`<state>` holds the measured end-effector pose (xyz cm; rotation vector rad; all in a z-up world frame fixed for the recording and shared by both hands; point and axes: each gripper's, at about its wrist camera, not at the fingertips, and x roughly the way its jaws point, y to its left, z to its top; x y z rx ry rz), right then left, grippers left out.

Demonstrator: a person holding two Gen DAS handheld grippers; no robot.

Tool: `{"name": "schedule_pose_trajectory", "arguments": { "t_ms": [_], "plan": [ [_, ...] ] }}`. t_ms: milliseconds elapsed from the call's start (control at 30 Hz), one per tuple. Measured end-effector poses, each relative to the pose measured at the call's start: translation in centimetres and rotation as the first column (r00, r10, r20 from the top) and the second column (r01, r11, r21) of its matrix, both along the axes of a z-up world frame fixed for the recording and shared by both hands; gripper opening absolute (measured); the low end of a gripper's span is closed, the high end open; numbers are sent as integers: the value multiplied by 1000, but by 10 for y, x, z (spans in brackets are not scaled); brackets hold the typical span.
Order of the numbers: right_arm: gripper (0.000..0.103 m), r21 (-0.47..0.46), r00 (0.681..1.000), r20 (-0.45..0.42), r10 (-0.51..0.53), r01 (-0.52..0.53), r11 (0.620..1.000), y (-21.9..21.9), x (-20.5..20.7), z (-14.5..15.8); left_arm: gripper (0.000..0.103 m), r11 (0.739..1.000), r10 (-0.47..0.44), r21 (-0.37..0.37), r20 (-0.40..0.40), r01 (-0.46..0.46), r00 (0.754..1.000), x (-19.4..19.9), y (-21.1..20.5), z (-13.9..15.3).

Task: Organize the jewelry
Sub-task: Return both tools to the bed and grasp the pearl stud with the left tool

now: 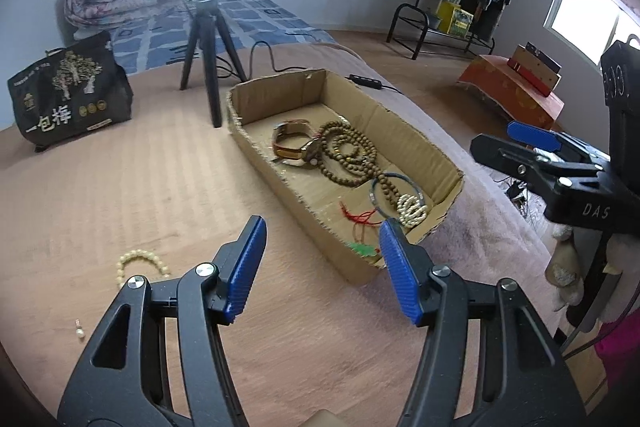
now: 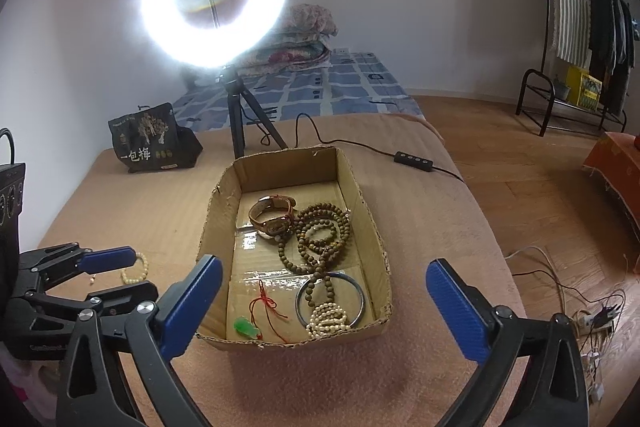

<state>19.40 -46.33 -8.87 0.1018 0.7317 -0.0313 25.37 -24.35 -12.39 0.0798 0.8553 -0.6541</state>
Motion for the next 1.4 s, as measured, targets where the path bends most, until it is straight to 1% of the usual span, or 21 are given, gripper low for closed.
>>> {"name": "schedule_pose_trajectory", "arguments": {
  "t_ms": [133, 267, 400, 600, 733, 967, 1067, 1133, 1200, 1267, 1300, 1400],
  "plan": [
    [103, 8, 1000, -2, 10, -10, 1000, 6, -1, 2, 61, 1000, 27, 8, 10, -27, 1000, -1, 20, -1],
    [103, 14, 999, 9, 36, -36, 999, 18, -2, 6, 61, 998, 55, 16, 17, -56, 998, -1, 51, -3],
    [103, 23, 997, 14, 75, -76, 997, 35, 0, 7, 61, 994, 105, 31, 25, -105, 994, -2, 88, -9],
    [103, 28, 988, 8, 153, -153, 988, 66, 5, 5, 61, 979, 188, 71, 30, -189, 982, -2, 141, -25],
    [103, 31, 980, 1, 197, -197, 980, 90, 10, 2, 60, 965, 247, 80, 17, -248, 969, -1, 175, -37],
    [102, 57, 965, -12, 263, -262, 963, 124, 19, -5, 60, 952, 295, 87, 11, -295, 956, -7, 208, -54],
    [98, 73, 956, -28, 293, -291, 954, 140, 27, -11, 60, 950, 298, 98, 7, -297, 955, -9, 214, -61],
    [92, 82, 948, -48, 314, -310, 947, 150, 33, -17, 55, 951, 294, 105, 4, -293, 956, -10, 215, -66],
    [91, 88, 940, -69, 333, -327, 941, 159, 38, -23, 47, 950, 296, 110, -5, -293, 955, -8, 216, -69],
    [88, 91, 929, -100, 356, -347, 933, 172, 45, -32, 41, 949, 300, 108, -18, -296, 954, -4, 217, -74],
    [85, 95, 925, -114, 362, -353, 931, 176, 48, -36, 38, 948, 305, 106, -27, -301, 952, -1, 218, -76],
    [77, 118, 914, -153, 377, -362, 925, 187, 57, -49, 32, 946, 320, 83, -61, -315, 945, 8, 221, -82]
  ]
}}
